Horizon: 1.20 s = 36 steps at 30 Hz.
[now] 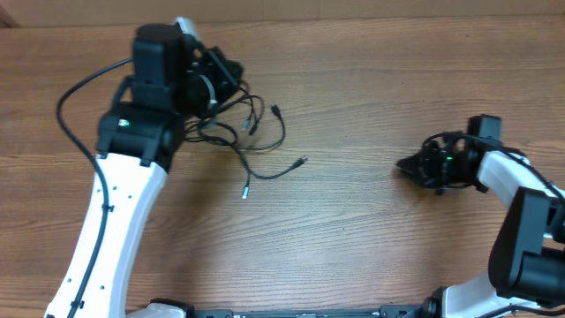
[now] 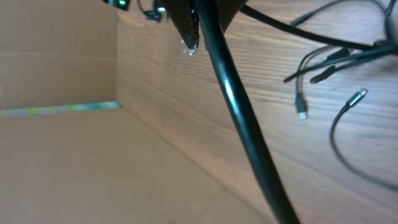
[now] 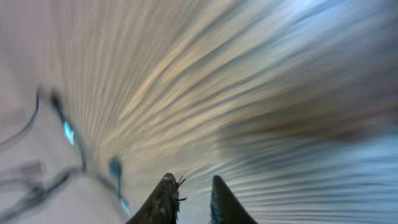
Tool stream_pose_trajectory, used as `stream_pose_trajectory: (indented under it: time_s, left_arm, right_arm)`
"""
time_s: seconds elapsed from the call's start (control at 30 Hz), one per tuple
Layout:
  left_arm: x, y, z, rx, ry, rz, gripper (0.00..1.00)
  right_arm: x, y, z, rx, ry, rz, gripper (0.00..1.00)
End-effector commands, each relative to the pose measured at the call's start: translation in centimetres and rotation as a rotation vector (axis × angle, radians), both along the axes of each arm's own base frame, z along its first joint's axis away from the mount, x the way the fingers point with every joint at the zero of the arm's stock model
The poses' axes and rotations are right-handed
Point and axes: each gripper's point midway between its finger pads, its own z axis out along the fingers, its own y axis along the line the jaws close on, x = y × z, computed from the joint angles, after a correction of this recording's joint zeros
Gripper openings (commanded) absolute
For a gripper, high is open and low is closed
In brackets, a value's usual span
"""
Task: Untangle cables
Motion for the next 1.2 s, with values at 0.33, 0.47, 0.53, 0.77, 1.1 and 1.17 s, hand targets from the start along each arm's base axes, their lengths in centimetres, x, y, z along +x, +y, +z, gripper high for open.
stream_pose_trajectory:
  time_s: [0.33,0.47,0.53,0.77,1.1,1.17]
  left_arm:
    - [-0.6,-3.2,2.0,-0.225,0.049,0.363,0.04]
    - [-0.9,-4.0,2.2,-0.268,0.060,0.365,0.04]
    - [-0.9,-4.2,2.2,-0.273,0.064,0.355,0.04]
    - [-1.5,-5.3,2.3,-0.301,0.094,0.287,0.04]
    - [-3.4,-7.6,3.2,-0.367,0.144,0.136,0.04]
    - [-4.0,-8.0,3.7,-0.392,0.156,0.111,0.05]
  right_arm:
    - [-1.7,13.2,9.5,0.109,-0.464,0.545,0.41]
    - [-2.2,16.7,10.3,0.121,-0.553,0.656,0.46]
    - [-2.9,18.8,10.8,0.122,-0.627,0.748,0.56]
    - [-0.6,22.3,9.8,-0.238,-0.849,0.835,0.93]
    - [3.8,23.5,11.7,-0.453,-1.061,0.731,0.89]
    - [3.5,24.6,12.2,-0.426,-1.136,0.796,0.84]
